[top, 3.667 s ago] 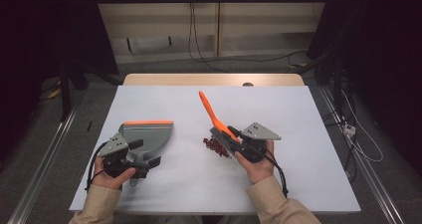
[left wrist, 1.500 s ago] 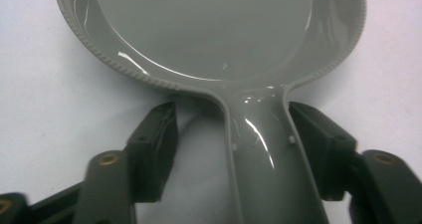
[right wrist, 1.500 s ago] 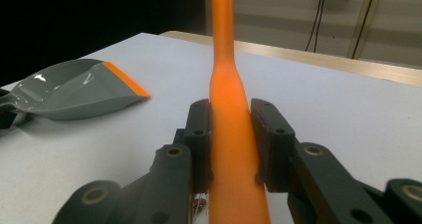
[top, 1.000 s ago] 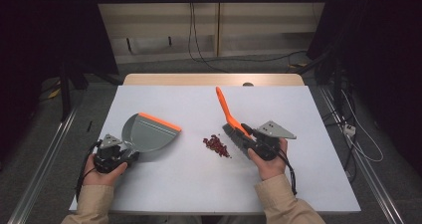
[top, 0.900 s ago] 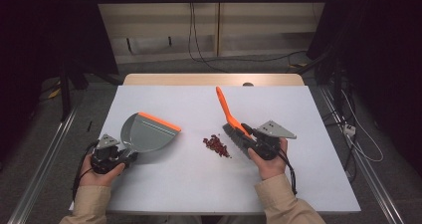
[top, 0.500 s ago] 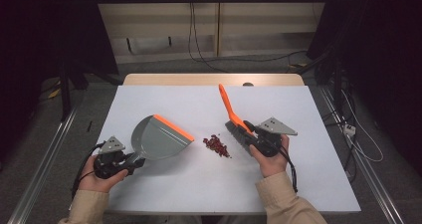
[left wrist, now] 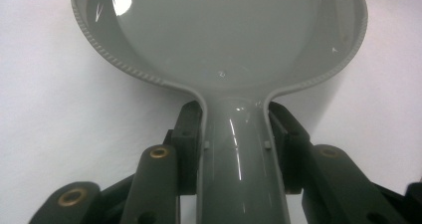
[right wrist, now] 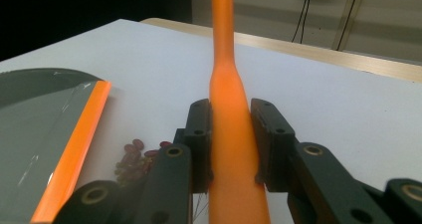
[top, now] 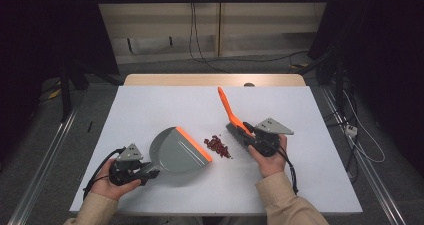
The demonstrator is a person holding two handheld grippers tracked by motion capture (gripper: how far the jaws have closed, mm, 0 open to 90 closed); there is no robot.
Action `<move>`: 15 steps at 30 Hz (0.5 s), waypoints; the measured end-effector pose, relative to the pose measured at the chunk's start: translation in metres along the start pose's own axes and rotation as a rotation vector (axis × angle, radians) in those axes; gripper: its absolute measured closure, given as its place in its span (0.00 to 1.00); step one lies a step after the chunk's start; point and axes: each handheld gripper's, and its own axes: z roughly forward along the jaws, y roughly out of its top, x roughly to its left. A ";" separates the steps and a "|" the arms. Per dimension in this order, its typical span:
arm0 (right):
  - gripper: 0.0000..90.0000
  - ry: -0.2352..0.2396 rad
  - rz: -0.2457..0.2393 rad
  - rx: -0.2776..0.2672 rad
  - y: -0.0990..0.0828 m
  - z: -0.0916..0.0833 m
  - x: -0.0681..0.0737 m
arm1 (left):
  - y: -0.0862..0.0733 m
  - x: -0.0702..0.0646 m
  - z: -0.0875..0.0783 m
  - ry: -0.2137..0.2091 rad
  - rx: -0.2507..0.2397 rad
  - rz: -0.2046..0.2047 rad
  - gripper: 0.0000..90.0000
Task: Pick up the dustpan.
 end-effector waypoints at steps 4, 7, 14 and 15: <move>0.80 -0.002 -0.009 0.013 -0.002 0.005 0.001 | 0.003 -0.004 0.008 -0.015 0.009 0.018 0.70; 0.80 -0.004 -0.014 0.017 -0.003 0.008 0.001 | 0.006 -0.006 0.012 -0.023 0.019 0.030 0.70; 0.79 0.003 -0.041 0.040 -0.007 0.012 0.002 | 0.007 -0.010 0.018 -0.053 0.025 0.033 0.70; 0.79 0.001 -0.042 0.044 -0.007 0.012 0.002 | 0.007 -0.009 0.018 -0.055 0.025 0.034 0.70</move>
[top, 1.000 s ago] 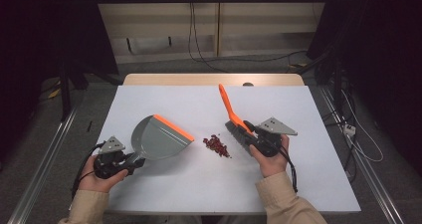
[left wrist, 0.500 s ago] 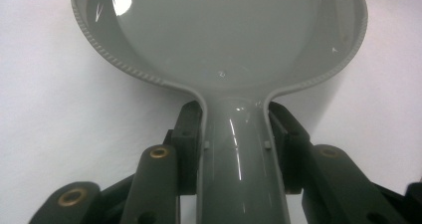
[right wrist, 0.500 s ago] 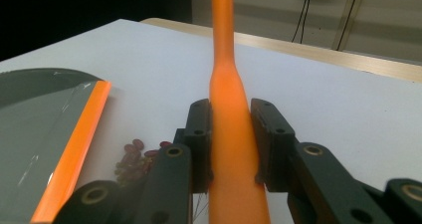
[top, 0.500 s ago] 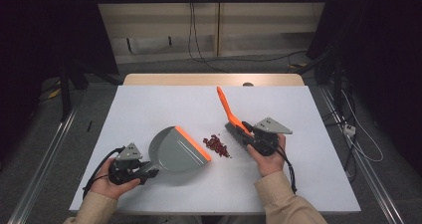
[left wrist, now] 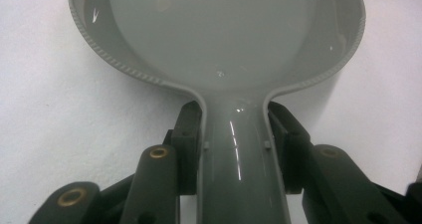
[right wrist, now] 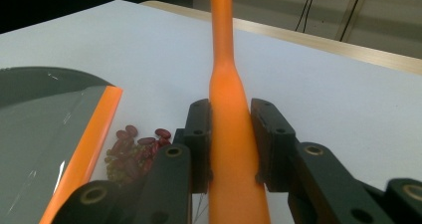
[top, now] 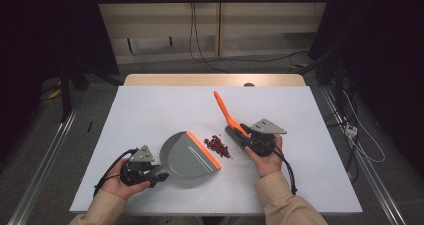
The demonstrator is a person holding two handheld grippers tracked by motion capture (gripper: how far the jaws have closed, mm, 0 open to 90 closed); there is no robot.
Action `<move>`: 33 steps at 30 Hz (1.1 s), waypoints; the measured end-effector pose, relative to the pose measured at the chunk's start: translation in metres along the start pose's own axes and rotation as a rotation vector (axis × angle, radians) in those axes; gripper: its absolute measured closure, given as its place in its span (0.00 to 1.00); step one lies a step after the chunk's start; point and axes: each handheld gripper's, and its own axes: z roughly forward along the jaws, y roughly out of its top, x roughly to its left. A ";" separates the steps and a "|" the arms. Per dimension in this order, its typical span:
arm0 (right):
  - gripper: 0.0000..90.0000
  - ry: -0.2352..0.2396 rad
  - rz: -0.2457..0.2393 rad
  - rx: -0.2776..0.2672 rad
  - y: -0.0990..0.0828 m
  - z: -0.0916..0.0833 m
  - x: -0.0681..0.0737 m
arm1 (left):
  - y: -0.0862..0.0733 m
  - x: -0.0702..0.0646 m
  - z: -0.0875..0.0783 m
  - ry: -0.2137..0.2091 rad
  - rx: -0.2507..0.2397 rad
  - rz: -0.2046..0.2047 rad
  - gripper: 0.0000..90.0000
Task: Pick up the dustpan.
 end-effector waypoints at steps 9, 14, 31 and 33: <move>0.74 0.005 -0.018 0.071 0.003 -0.006 -0.001 | 0.002 -0.005 0.001 -0.032 0.001 0.021 0.70; 0.79 -0.001 -0.029 0.132 0.005 -0.008 -0.002 | 0.003 -0.008 0.004 -0.054 -0.008 0.023 0.70; 0.79 -0.049 -0.040 0.082 0.011 0.000 0.007 | 0.001 -0.005 0.010 -0.057 0.003 0.007 0.66; 0.79 -0.052 -0.058 0.076 0.010 0.004 0.009 | 0.001 -0.005 0.011 -0.062 0.008 0.005 0.67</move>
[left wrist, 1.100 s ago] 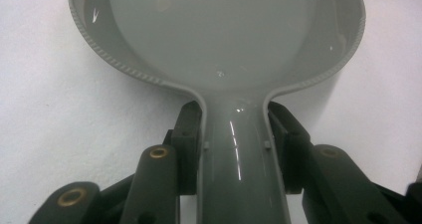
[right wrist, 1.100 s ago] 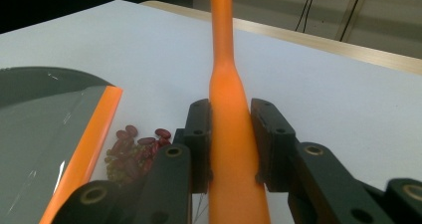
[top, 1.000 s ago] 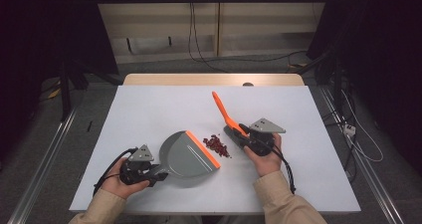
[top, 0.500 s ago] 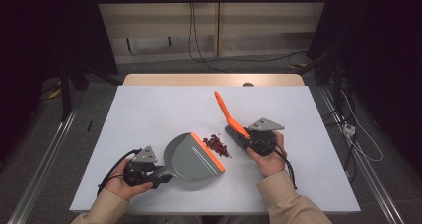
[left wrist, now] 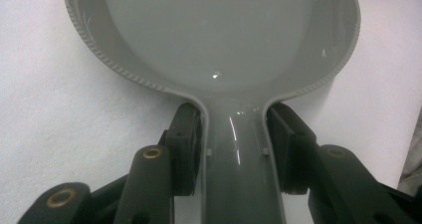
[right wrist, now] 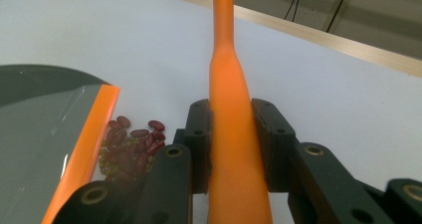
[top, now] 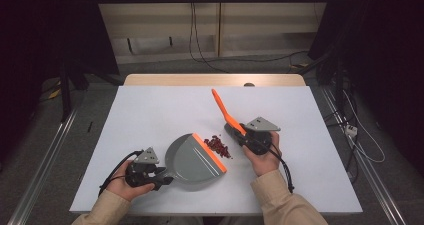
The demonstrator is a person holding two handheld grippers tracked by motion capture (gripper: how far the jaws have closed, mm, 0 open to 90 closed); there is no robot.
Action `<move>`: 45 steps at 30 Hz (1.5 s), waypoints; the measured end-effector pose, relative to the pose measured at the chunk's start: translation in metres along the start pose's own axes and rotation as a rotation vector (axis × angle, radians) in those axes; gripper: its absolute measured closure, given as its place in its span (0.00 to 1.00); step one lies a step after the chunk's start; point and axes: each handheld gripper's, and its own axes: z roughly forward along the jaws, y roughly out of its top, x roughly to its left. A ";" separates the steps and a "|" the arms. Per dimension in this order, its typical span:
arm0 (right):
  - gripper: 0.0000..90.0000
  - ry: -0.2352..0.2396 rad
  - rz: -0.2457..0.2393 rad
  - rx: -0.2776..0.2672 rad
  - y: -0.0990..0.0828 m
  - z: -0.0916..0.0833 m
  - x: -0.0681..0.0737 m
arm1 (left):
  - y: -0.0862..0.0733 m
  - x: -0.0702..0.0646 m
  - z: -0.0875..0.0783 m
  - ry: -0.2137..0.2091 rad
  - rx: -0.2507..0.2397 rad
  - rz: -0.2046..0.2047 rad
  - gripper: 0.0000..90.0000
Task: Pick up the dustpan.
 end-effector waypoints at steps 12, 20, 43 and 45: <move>0.80 0.031 -0.073 -0.037 -0.008 0.007 0.022 | 0.001 0.001 0.000 -0.016 0.010 -0.005 0.69; 0.79 0.052 -0.064 -0.045 -0.012 0.002 0.030 | 0.003 0.000 0.001 -0.022 0.009 -0.009 0.70; 0.79 0.084 -0.005 -0.072 -0.016 -0.001 0.058 | 0.006 -0.001 0.004 -0.030 0.026 -0.016 0.70; 0.79 0.082 -0.001 -0.076 -0.016 -0.001 0.060 | 0.007 -0.002 0.004 -0.032 0.027 -0.018 0.70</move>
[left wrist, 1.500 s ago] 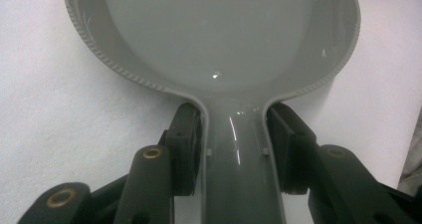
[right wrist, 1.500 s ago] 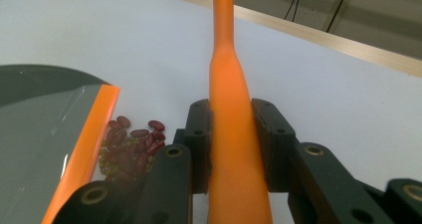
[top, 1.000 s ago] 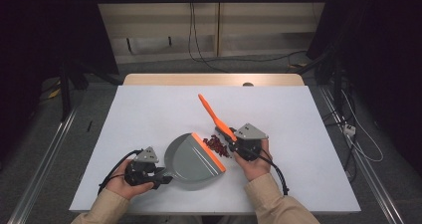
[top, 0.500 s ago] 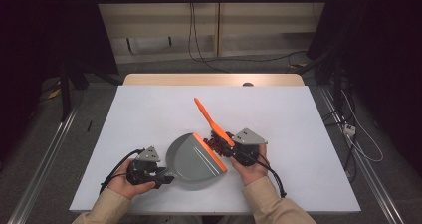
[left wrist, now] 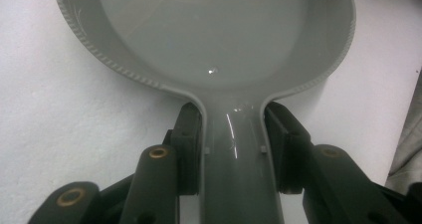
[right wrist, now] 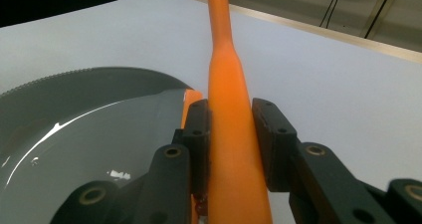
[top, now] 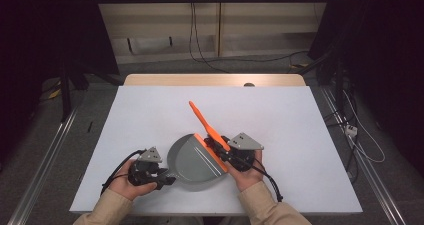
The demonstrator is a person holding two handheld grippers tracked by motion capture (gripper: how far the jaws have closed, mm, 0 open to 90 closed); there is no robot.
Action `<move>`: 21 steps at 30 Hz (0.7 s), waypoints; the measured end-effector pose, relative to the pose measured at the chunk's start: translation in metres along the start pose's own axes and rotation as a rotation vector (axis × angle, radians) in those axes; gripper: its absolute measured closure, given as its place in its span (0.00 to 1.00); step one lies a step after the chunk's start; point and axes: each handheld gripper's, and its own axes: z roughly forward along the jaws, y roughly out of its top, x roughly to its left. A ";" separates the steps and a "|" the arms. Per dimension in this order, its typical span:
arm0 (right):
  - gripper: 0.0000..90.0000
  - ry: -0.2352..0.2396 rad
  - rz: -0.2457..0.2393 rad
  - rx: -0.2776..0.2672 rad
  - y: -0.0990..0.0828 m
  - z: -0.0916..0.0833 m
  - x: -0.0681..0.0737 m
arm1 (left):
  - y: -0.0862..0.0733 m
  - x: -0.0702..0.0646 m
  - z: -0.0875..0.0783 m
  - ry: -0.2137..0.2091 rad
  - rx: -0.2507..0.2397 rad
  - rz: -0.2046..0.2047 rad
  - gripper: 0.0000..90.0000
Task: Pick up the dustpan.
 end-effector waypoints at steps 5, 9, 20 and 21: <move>0.78 0.011 0.007 -0.010 0.000 0.002 0.004 | 0.001 -0.002 0.001 -0.002 -0.002 -0.005 0.69; 0.78 0.028 0.017 -0.018 0.000 0.002 0.007 | 0.001 -0.001 0.001 -0.001 0.002 -0.002 0.70; 0.79 0.076 0.029 -0.052 0.004 0.001 0.014 | 0.000 -0.001 0.001 -0.006 -0.002 -0.009 0.70; 0.79 0.091 0.036 -0.058 0.006 0.001 0.014 | 0.000 -0.001 0.001 -0.005 -0.002 -0.009 0.70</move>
